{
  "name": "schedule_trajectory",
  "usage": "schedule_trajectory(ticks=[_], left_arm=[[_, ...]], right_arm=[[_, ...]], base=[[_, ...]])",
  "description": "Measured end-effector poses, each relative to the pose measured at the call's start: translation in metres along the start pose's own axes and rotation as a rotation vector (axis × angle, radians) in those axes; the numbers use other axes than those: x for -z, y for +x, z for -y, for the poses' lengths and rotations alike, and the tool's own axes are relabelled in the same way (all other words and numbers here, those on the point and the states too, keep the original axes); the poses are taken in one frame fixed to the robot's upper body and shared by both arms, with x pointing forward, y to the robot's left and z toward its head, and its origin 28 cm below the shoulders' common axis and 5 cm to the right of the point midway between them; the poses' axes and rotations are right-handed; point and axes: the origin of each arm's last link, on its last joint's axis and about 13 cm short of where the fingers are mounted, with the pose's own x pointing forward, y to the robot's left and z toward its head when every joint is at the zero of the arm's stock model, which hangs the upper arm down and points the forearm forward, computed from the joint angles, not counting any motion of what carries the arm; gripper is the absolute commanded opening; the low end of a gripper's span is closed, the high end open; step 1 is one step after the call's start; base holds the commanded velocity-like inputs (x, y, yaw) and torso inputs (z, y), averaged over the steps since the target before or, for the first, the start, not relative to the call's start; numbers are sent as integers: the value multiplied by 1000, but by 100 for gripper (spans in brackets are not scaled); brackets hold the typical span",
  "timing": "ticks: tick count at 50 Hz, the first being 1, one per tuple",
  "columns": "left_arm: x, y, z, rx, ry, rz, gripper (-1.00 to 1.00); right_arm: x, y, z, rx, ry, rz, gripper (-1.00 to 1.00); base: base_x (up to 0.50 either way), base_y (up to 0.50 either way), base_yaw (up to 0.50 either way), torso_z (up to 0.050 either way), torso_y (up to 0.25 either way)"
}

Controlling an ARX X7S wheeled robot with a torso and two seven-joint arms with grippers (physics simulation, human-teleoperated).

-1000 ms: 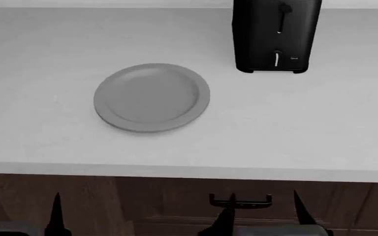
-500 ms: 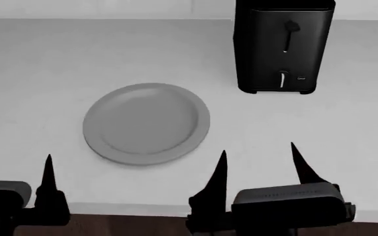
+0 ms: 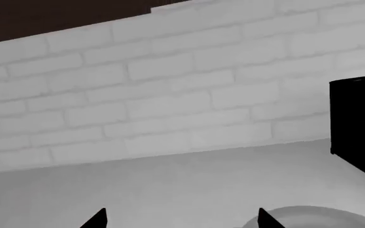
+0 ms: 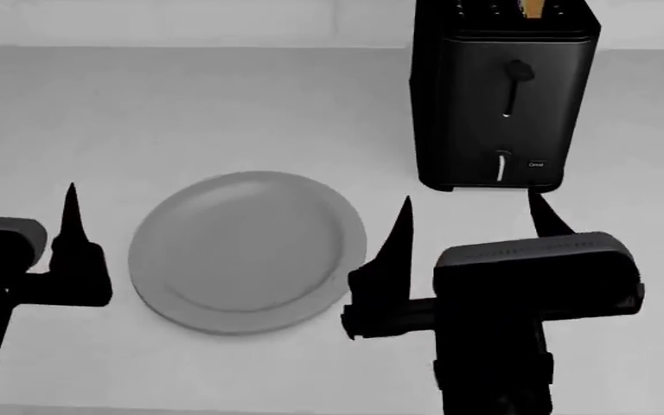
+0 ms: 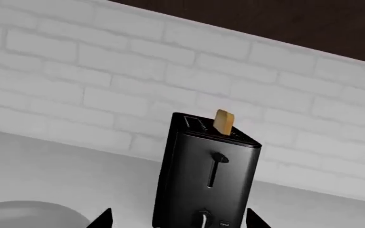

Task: Place the toasted item on a plate.

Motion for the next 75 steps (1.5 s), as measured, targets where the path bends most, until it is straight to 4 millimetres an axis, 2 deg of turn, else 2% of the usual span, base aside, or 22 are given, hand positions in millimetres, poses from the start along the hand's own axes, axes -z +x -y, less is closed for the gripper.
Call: schedule_trajectory(ticks=[14,24,35,47,67,75], left_arm=[[-33,26,-7,-31,3,40,100],[-59,45,-10,-38,8,52,100],[-87,73,-17,-29,3,18,100],[-91,83,-22,-25,-1,-20,100],[-84,81,-26,-24,-5,-41,100],[-82,80,-26,-22,-4,-43,100]], right_arm=[[-30,29,10,-1,-3,22,100],[-51,47,18,-10,-7,13,100],[-71,76,31,-27,6,-37,100],[-77,98,42,-21,18,-79,100],[-75,106,41,-54,19,-123,100],[-70,109,38,-78,26,-144,100]], base=[[485,-107,0,50,39],[12,0,0,50,39],[113,-62,0,50,39],[249,-138,0,50,39],[106,-83,0,50,39],[499,-113,0,50,40]])
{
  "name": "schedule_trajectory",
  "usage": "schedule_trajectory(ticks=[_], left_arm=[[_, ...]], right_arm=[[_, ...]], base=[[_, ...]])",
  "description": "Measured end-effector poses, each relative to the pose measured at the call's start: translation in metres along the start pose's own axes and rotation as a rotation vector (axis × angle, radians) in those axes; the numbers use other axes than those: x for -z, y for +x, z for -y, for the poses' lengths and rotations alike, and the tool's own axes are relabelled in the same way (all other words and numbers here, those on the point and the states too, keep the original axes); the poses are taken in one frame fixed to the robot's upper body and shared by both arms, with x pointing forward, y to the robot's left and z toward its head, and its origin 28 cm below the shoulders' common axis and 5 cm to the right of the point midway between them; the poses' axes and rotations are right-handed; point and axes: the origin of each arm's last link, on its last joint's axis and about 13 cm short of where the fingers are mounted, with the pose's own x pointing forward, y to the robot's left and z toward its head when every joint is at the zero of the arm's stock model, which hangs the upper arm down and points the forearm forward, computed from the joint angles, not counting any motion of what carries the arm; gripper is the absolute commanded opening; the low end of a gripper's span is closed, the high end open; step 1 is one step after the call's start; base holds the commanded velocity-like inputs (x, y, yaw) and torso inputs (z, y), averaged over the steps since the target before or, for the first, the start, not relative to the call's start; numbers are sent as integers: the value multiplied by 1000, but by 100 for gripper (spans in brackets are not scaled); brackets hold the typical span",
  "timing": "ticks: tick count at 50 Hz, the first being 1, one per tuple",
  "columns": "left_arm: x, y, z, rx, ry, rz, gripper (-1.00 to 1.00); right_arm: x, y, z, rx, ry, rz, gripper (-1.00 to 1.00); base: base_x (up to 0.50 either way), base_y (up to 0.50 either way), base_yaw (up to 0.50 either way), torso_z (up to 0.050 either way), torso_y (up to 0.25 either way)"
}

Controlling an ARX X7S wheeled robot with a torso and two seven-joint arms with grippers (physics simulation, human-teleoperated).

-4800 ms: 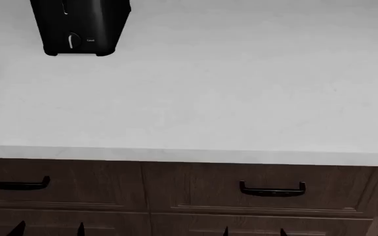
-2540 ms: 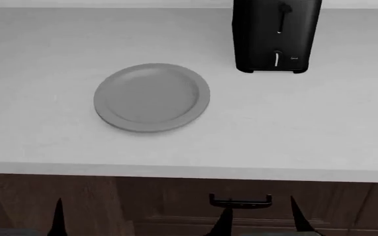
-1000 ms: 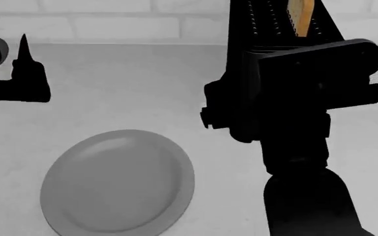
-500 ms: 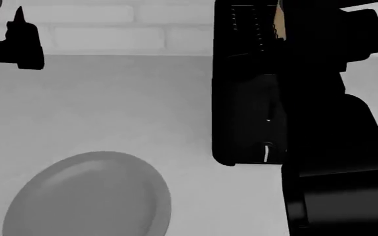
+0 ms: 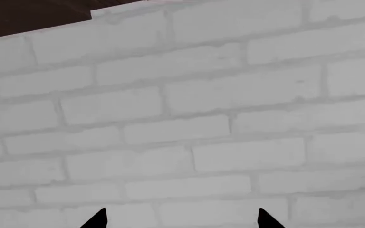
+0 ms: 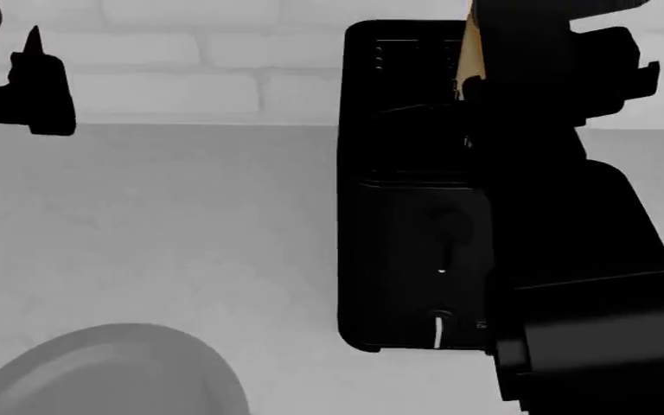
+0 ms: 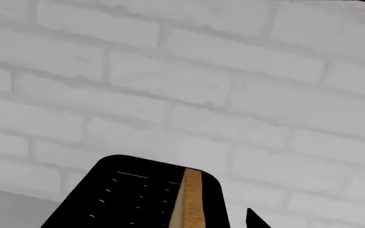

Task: Place the toasted item on a plate.

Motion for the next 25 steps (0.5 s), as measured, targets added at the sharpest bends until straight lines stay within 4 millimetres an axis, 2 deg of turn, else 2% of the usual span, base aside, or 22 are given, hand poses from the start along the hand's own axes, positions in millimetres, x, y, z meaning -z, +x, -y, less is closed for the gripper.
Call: schedule_trajectory(ticks=[3,15,25], left_arm=[[1,0,1,2,-1,-2,100],[0,-2,0,-6,0,4,100],[-2,-5,-1,-9,1,15,100]], right_arm=[[1,1,0,1,1,-10,100],[2,1,-1,-1,3,-24,100],[-8,4,4,7,10,-44,100]], base=[[90,0,0,37,25],[0,0,0,0,0],[0,0,0,0,0]])
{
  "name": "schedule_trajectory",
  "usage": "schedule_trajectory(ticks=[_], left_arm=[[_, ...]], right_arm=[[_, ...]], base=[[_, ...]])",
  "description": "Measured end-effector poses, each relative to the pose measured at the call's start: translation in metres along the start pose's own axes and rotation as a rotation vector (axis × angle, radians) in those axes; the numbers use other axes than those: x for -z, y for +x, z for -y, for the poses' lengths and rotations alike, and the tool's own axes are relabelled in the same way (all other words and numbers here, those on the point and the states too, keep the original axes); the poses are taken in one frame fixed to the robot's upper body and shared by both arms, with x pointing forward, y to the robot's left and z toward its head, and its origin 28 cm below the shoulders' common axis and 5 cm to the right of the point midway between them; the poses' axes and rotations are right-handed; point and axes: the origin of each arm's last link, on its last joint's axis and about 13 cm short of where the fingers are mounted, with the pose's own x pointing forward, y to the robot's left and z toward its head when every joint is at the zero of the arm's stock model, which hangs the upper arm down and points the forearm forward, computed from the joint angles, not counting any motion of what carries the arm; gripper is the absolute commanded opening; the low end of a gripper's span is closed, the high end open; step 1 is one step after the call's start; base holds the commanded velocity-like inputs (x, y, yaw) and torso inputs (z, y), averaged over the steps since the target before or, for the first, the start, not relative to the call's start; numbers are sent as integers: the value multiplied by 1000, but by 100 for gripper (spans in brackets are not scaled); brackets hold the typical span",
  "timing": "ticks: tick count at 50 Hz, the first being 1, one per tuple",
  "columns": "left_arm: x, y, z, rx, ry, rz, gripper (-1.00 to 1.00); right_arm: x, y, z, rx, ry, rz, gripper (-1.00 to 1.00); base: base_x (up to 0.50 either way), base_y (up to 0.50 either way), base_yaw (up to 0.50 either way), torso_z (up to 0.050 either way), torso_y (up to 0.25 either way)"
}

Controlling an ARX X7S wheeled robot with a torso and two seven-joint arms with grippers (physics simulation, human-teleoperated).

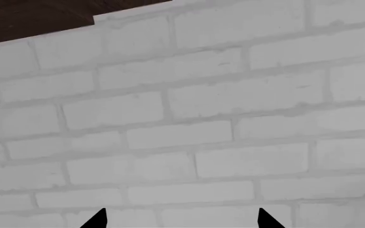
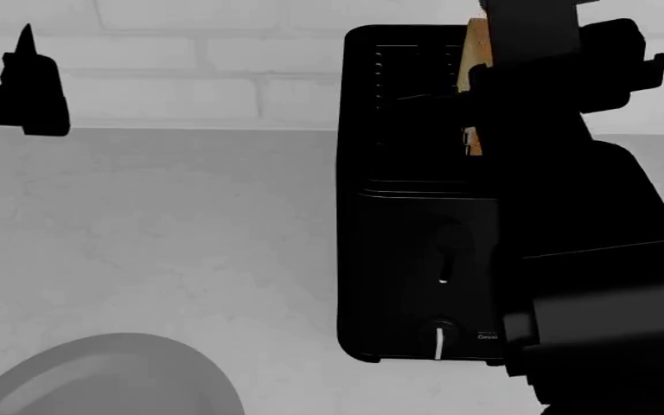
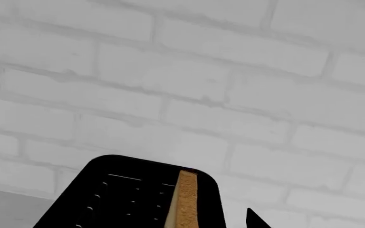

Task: Place the toasted item on a plate.

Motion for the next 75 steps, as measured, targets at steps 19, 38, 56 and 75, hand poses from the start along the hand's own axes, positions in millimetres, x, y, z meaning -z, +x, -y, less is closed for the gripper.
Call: schedule_trajectory(ticks=[19,38,56,75], left_arm=[[-1,-4,-1,-2,10,9,100],[0,-3,0,-2,12,8,100],[2,-3,1,1,11,6,100],[1,-4,-1,-6,9,7,100]], right_arm=[[-18,45,17,-48,33,-246,100],[-23,69,23,-81,90,-421,100],[-23,73,20,-116,70,-425,-100],[-38,65,20,-107,50,-413,-100]], base=[[0,0,0,0,0],[0,0,0,0,0],[2,0,2,0,0],[2,0,1,0,0]])
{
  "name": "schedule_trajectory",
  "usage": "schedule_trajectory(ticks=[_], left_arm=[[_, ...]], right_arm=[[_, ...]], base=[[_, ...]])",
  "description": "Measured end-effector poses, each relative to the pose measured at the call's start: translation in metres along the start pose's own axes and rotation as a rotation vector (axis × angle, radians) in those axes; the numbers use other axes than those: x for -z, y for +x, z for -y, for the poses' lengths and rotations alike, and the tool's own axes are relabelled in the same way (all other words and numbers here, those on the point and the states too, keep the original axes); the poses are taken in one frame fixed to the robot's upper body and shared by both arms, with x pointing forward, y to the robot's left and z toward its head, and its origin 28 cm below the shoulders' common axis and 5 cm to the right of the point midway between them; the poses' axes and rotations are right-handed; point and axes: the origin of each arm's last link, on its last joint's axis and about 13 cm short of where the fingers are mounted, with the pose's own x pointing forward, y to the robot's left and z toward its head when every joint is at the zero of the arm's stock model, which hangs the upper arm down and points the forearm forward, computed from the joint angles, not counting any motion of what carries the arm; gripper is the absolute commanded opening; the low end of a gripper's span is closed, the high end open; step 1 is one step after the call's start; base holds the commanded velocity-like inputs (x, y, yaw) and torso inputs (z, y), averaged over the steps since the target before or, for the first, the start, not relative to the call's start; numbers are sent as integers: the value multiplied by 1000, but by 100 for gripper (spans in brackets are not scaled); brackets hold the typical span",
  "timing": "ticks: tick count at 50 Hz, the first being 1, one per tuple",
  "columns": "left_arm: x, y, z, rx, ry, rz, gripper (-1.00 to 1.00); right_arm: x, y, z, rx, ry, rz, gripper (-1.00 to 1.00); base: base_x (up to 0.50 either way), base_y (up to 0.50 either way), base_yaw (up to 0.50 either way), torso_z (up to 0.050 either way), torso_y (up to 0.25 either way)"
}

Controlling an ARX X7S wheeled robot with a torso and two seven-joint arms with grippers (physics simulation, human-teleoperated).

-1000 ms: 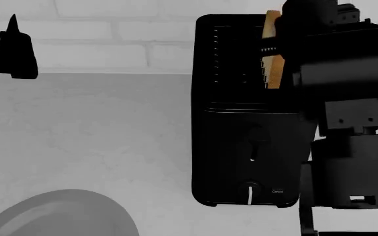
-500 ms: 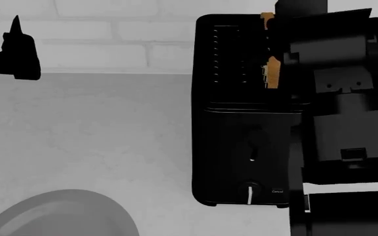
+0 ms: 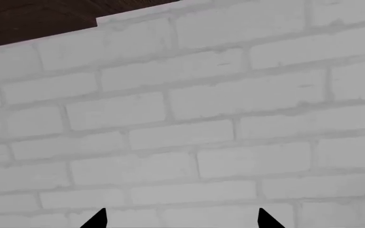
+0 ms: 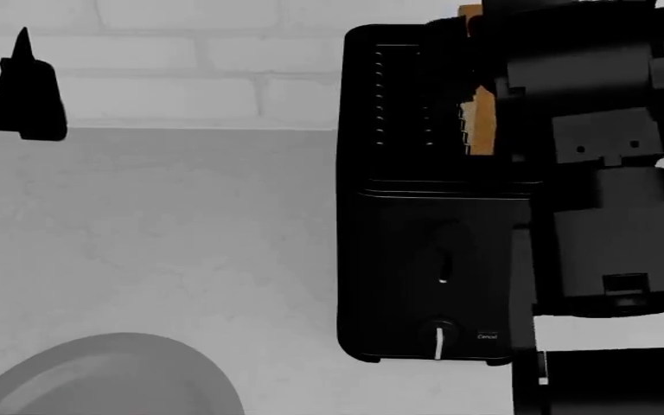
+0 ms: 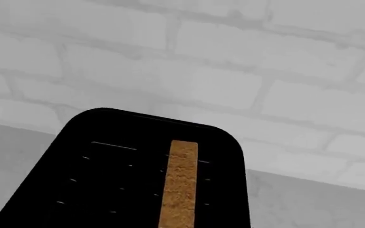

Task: Place the toasted item on a plate.

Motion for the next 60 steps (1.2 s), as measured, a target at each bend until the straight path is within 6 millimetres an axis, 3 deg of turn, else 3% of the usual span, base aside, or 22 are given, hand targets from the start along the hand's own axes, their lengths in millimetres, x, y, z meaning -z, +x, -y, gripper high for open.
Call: schedule_trajectory(ticks=[25,60], left_arm=[[-4,-5,-5,-15,2,10,100],[-10,-11,-8,-23,-2,20,100]], right_arm=[[-50,-92,-6,-27,-31,198,-100],[-42,-182,-53,-339,-64,361,-100]], base=[[0,0,0,0,1],[0,0,0,0,0]])
